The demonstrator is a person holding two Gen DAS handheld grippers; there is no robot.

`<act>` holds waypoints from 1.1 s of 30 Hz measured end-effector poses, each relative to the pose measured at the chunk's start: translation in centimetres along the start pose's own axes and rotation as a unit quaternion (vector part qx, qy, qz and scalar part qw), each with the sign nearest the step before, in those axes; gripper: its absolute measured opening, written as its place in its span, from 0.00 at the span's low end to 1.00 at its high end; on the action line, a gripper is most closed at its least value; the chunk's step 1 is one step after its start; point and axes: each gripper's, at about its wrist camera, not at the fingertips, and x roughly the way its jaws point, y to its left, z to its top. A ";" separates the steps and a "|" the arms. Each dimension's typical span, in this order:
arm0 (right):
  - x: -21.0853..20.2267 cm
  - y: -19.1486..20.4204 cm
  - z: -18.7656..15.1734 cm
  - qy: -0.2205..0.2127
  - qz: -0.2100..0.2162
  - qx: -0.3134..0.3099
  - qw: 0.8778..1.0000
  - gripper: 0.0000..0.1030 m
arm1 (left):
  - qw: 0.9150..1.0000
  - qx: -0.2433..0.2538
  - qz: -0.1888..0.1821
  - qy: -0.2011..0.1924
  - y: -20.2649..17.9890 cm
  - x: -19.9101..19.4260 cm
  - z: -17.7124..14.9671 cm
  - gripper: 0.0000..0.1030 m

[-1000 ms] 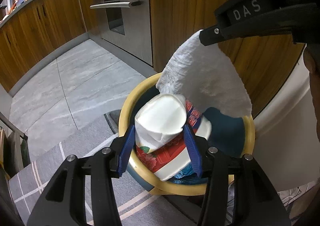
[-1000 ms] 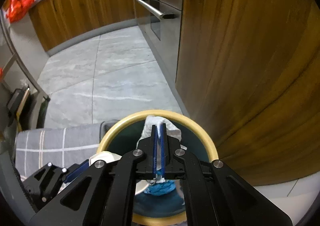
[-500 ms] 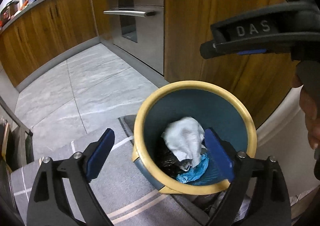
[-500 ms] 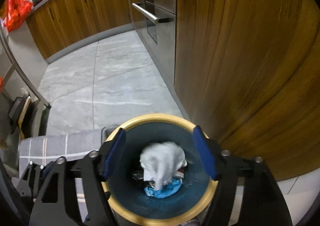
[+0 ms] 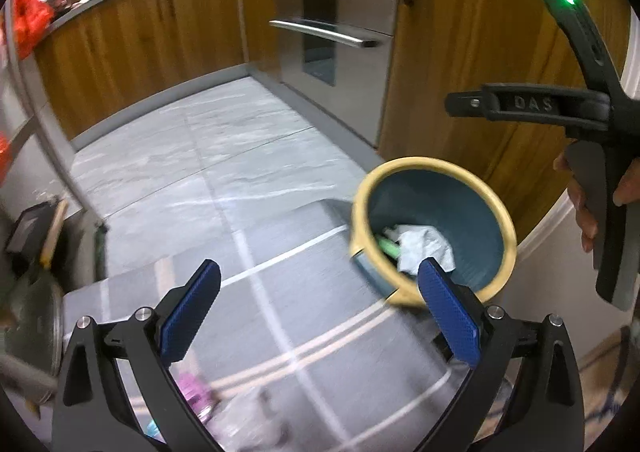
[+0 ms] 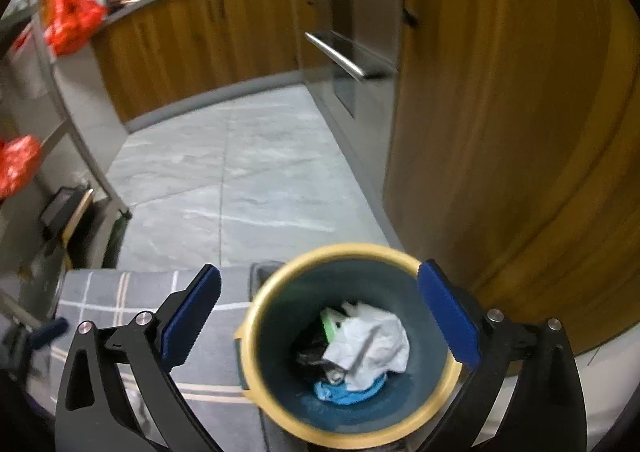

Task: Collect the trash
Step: 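Move both open grippers back over the mask, wrapper and bag on the mat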

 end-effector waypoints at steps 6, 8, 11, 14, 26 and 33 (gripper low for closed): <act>-2.5 3.7 -0.9 -0.020 0.024 -0.026 0.999 0.95 | 0.999 -0.040 0.033 0.015 4.5 -4.6 -1.9 0.95; -3.1 4.4 -1.1 -0.019 0.043 -0.018 0.999 0.95 | 0.997 -0.067 0.040 0.016 6.3 -6.0 -3.1 0.95; -3.7 5.7 -1.9 -0.016 0.060 -0.013 0.998 0.95 | 0.993 -0.100 0.055 0.009 8.5 -7.3 -4.6 0.95; -3.9 7.1 -2.7 -0.005 0.057 -0.023 0.998 0.95 | 0.990 -0.124 0.067 0.008 10.2 -7.8 -5.8 0.95; -3.9 12.5 -5.5 0.048 0.110 -0.010 0.993 0.95 | 0.980 -0.151 0.124 0.030 14.9 -8.5 -9.8 0.95; -3.4 16.5 -6.3 0.063 0.118 -0.053 0.990 0.95 | 0.981 -0.123 0.142 0.048 15.3 -8.7 -11.9 0.95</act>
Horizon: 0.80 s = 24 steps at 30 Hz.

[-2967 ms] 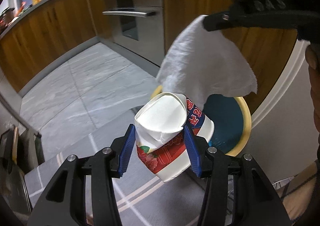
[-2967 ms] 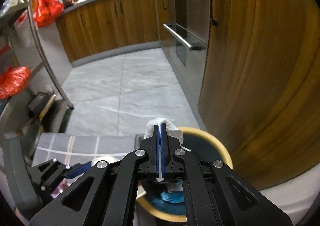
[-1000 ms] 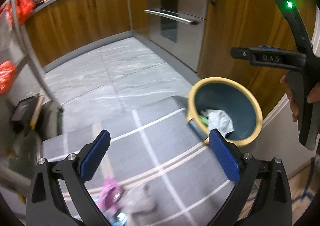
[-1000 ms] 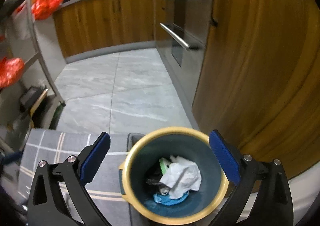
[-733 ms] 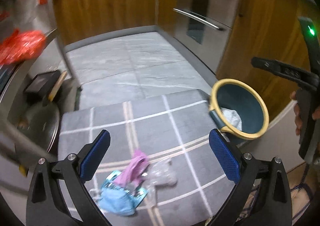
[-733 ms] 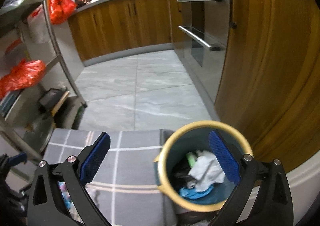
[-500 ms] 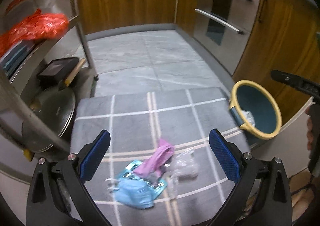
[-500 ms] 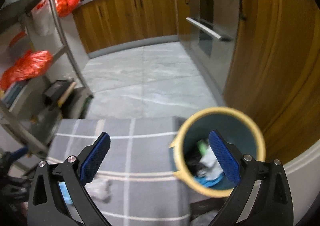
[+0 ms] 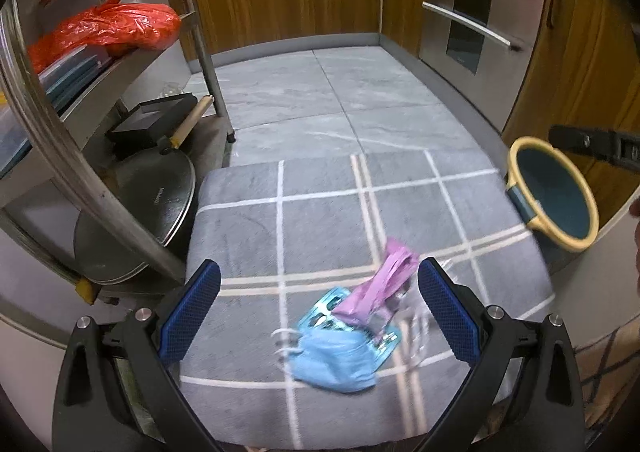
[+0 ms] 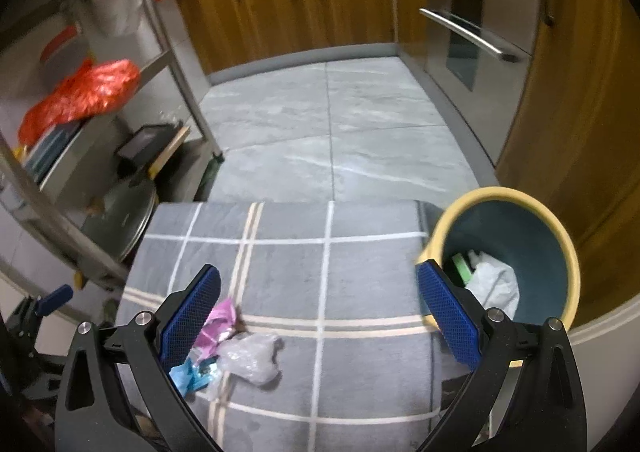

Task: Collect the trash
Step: 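Move both open grippers back over the mask, wrapper and bag on the mat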

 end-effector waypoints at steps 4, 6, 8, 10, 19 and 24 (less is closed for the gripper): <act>0.7 1.5 -0.1 0.010 0.006 -0.015 1.000 0.95 | 1.000 0.006 0.011 0.013 0.9 0.4 -1.1 0.95; 1.2 2.4 -0.2 0.018 0.008 -0.021 1.000 0.95 | 1.000 0.003 0.013 0.022 1.5 0.6 -1.6 0.95; 1.6 2.9 -0.2 0.023 0.007 -0.028 0.999 0.95 | 0.999 0.000 0.016 0.032 2.0 0.9 -1.9 0.95; 2.0 3.8 -0.3 0.029 0.005 -0.040 0.999 0.95 | 0.999 -0.004 0.018 0.038 2.5 1.1 -2.2 0.95; 3.5 5.8 -0.6 0.049 0.015 -0.056 0.997 0.95 | 0.998 -0.031 0.021 0.057 4.4 1.7 -3.1 0.95; 4.8 5.3 -0.5 0.072 0.033 -0.025 0.997 0.95 | 0.997 -0.052 0.009 0.063 5.3 1.9 -3.5 0.95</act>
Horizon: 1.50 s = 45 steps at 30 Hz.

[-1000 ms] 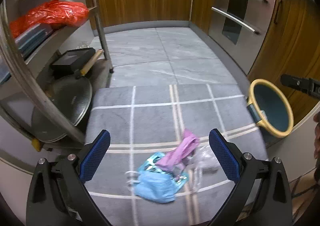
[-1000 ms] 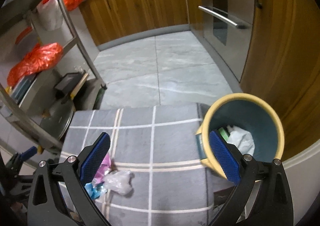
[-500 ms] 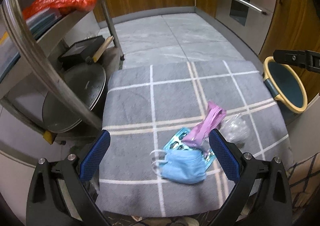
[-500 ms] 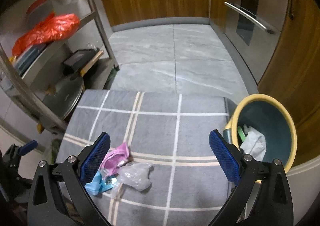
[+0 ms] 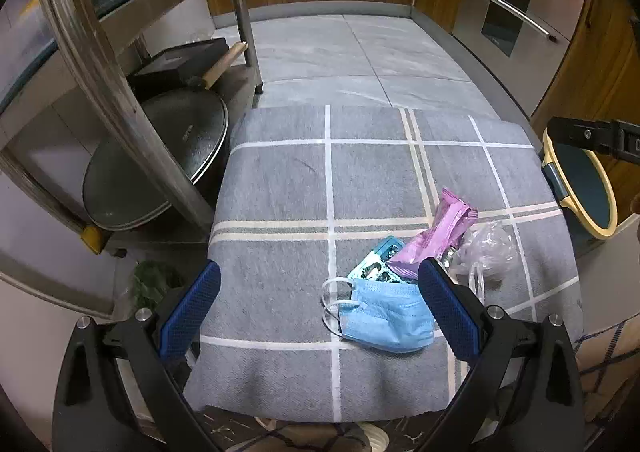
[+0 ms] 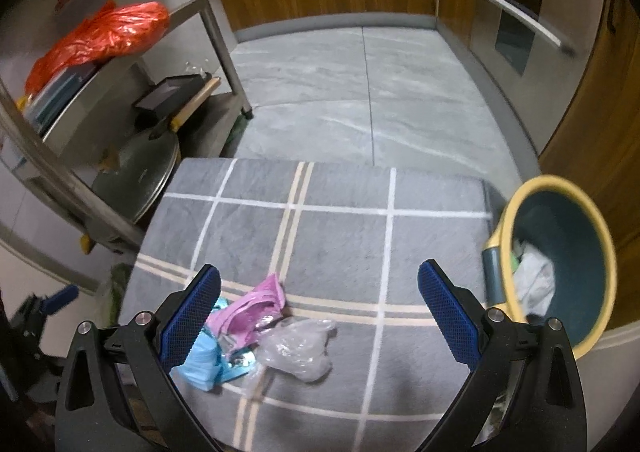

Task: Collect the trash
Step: 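Move both open grippers back over the mask, wrapper and bag on the mat, then grasp the pink wrapper with the right gripper while the left gripper grasps the blue mask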

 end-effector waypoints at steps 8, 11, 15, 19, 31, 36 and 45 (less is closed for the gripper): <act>3.0 0.2 -0.2 0.050 0.030 0.025 0.998 0.92 | 0.998 0.021 -0.043 0.029 -1.6 1.6 -0.8 0.94; 4.2 1.3 -0.5 0.064 0.025 0.004 0.998 0.88 | 0.996 0.043 -0.060 0.040 -3.4 2.2 -1.6 0.94; 6.0 2.7 -0.8 0.092 0.018 -0.023 0.995 0.70 | 0.993 0.071 -0.079 0.054 -5.3 3.0 -2.5 0.93; 7.4 2.9 -1.2 0.117 0.031 -0.017 0.993 0.59 | 0.990 0.088 -0.079 0.083 -5.8 4.6 -3.1 0.71; 11.2 3.8 -2.1 0.174 0.076 0.009 0.982 0.52 | 0.984 0.098 -0.091 0.121 -6.0 6.5 -3.4 0.29; 12.3 4.2 -2.5 0.195 0.098 0.021 0.976 0.38 | 0.984 0.111 -0.085 0.113 -6.5 6.2 -3.4 0.26; 10.5 4.5 -1.7 0.166 0.115 0.018 0.979 0.02 | 0.987 0.111 -0.081 0.083 -6.3 4.4 -3.2 0.21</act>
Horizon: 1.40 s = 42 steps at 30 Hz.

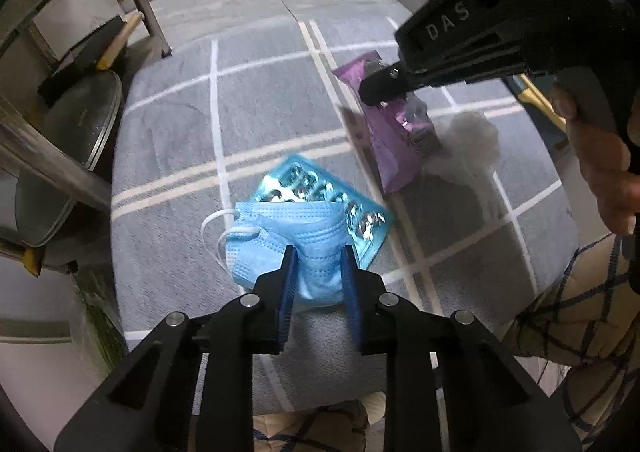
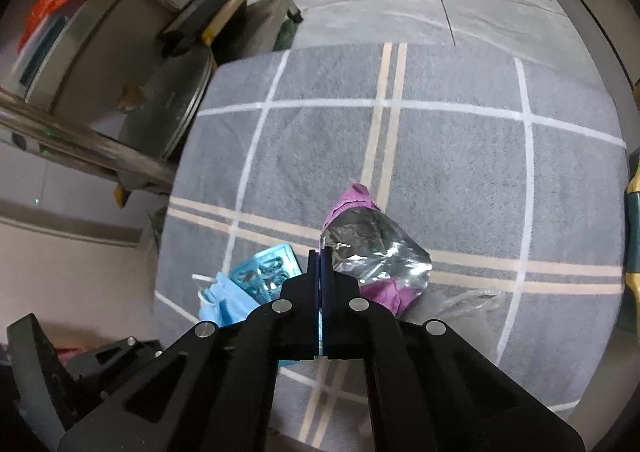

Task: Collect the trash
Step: 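Grasp the pink wrapper with the right gripper while the left gripper grasps the blue mask, then lift the pink wrapper and blue mask and carry both over the bin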

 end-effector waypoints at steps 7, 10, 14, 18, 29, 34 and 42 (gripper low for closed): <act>-2.7 -0.1 0.6 -0.038 0.040 0.013 0.998 0.02 | 0.999 -0.001 0.009 -0.046 0.0 -2.4 0.6 0.21; -4.2 -0.1 0.9 -0.062 0.045 0.009 0.997 0.02 | 0.998 0.000 0.014 -0.067 0.1 -3.3 1.1 0.21; -5.7 -0.7 1.1 -0.080 0.042 0.016 0.996 0.02 | 0.996 0.000 0.018 -0.088 0.0 -4.4 1.8 0.21; -7.7 -1.6 1.3 -0.108 0.023 0.020 0.994 0.02 | 0.994 0.005 0.020 -0.111 -0.4 -5.4 2.4 0.21; -14.3 -4.5 1.2 -0.192 -0.030 0.029 0.980 0.02 | 0.988 0.018 0.015 -0.153 -2.5 -7.2 4.2 0.21; -16.5 -6.6 0.8 -0.216 -0.043 0.037 0.975 0.02 | 0.986 0.021 0.007 -0.163 -3.9 -7.6 5.1 0.21; -18.9 -10.2 -0.3 -0.231 -0.051 0.047 0.970 0.02 | 0.984 0.043 -0.003 -0.174 -7.5 -7.8 6.7 0.21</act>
